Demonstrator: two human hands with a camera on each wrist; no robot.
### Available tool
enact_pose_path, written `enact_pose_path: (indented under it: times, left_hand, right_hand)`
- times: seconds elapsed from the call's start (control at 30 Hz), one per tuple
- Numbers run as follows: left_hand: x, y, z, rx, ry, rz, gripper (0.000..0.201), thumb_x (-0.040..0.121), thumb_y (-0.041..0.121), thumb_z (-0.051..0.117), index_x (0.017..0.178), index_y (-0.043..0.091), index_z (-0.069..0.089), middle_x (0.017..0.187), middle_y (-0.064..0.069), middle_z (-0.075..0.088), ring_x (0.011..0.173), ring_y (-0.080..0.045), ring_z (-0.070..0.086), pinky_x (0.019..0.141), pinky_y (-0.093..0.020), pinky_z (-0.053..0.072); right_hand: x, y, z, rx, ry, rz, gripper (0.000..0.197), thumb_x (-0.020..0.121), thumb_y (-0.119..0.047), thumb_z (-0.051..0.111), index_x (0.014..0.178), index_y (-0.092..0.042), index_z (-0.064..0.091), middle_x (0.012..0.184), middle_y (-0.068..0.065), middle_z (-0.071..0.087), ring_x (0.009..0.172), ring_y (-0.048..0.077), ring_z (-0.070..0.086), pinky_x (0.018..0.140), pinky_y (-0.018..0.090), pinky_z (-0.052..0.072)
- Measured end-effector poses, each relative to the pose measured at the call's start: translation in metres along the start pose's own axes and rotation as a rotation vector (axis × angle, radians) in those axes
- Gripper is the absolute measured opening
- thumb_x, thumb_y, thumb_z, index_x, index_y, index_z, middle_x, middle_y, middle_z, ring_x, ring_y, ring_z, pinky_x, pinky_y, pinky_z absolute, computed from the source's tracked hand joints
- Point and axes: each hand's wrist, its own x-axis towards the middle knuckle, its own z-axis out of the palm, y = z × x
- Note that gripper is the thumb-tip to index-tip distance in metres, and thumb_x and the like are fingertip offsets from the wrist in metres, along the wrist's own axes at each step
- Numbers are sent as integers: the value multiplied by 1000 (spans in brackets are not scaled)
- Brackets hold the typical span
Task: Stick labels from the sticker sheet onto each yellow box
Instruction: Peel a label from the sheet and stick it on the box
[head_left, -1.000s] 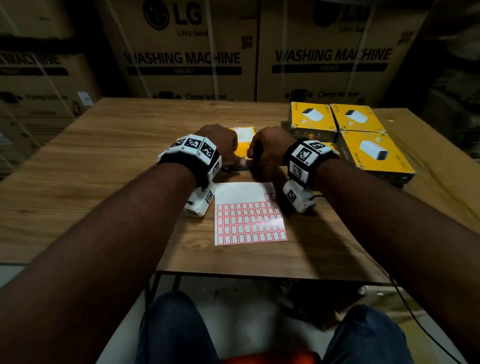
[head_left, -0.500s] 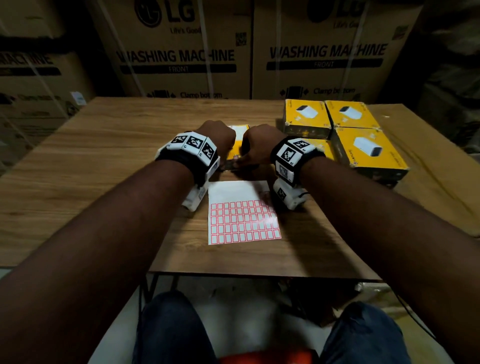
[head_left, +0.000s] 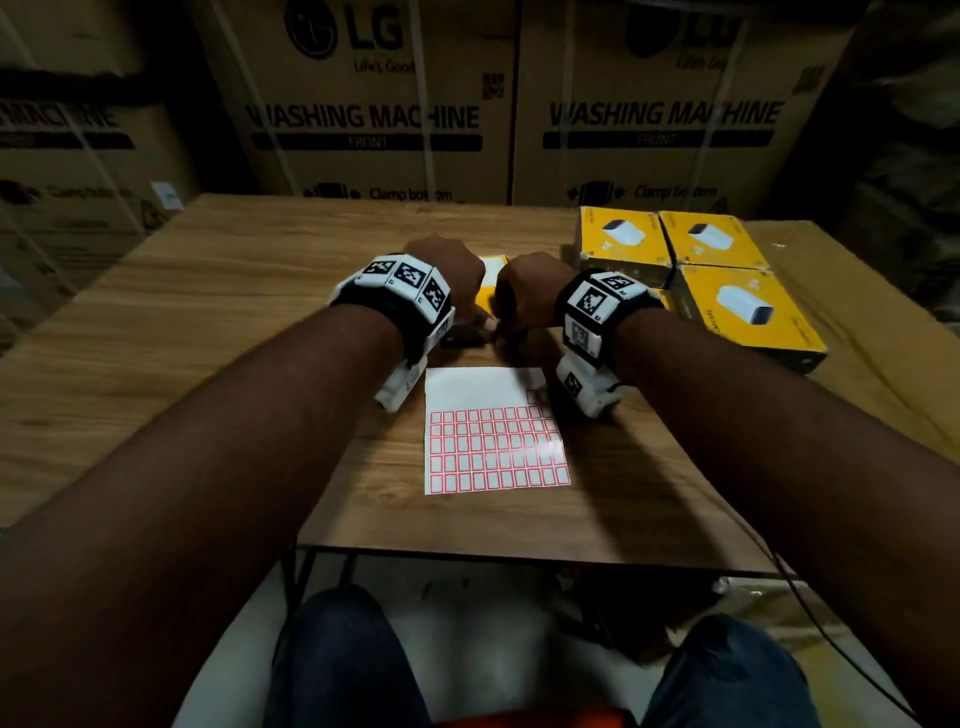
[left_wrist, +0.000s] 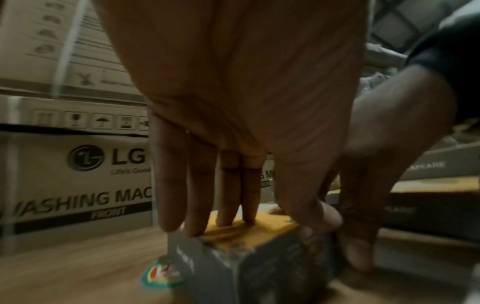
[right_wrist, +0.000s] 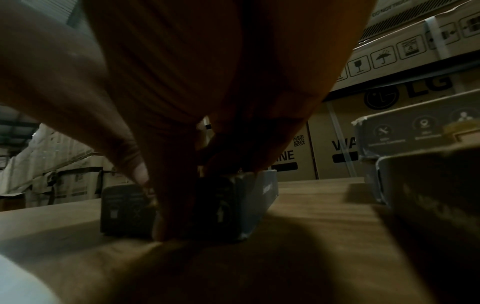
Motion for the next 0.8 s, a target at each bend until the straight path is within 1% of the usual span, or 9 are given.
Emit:
enact_pose_path:
  times: [0.1,0.2,0.27,0.33,0.43,0.5,0.6,0.7,0.8]
  left_hand:
    - [6,-5,-8,-8,-61,21,66,69,77,63,98,17,70,91,-4,69,84,-24,65,64,-28,44]
    - [13,-6,-13,-57,-104,5,59,67,74,68,70,16,65,66,-1,61,69,-22,60,59,-26,40]
    - [18,-6,-16,-110,-128,-11,51,65,67,76,61,18,60,62,0,59,68,-23,61,62,-27,44]
    - [23,-9,-15,-147,-144,-36,43,62,58,83,69,18,68,71,0,67,75,-21,65,67,-27,48]
    - [26,-17,-9,-184,-90,-47,22,65,33,88,69,18,72,69,4,68,75,-18,68,63,-24,45]
    - [24,-19,-5,-193,-17,-40,11,69,20,84,70,18,73,69,3,70,74,-16,68,62,-23,43]
    - [21,-19,-4,-207,6,-34,8,74,15,80,74,19,74,74,4,72,74,-13,68,68,-23,47]
    - [21,-23,-2,-264,-12,-41,10,76,11,76,75,21,74,74,4,74,72,-9,71,78,-29,56]
    - [20,-28,0,-331,-47,-31,12,80,8,69,78,20,73,74,3,75,69,-7,71,78,-27,56]
  right_hand:
    - [1,-1,-2,-9,-8,-25,26,74,-34,80,89,-14,74,82,7,64,71,20,52,54,25,34]
    - [3,2,-2,-8,-27,-42,22,78,-36,76,84,-15,74,85,7,67,73,23,56,61,26,35]
    - [5,4,-3,3,-51,-48,29,76,-46,76,69,-20,67,77,3,66,70,22,56,59,27,34]
    - [8,5,-3,33,-69,-41,45,72,-61,73,62,-18,64,67,0,61,65,20,52,53,28,34]
    - [11,4,-3,99,-47,-22,52,77,-68,63,56,-21,57,60,-2,53,65,22,50,52,27,33]
    - [12,2,-2,111,-47,-12,51,78,-68,63,57,-22,53,61,-3,51,68,21,51,53,28,33]
    - [17,-2,0,96,-76,3,53,75,-67,65,69,-15,60,72,3,58,75,22,54,62,28,36]
    - [20,1,1,153,-90,5,45,78,-60,68,67,-18,54,78,5,57,76,22,51,64,29,36]
    - [20,8,4,294,-75,14,39,84,-42,71,65,-18,47,69,1,50,74,21,47,56,27,33]
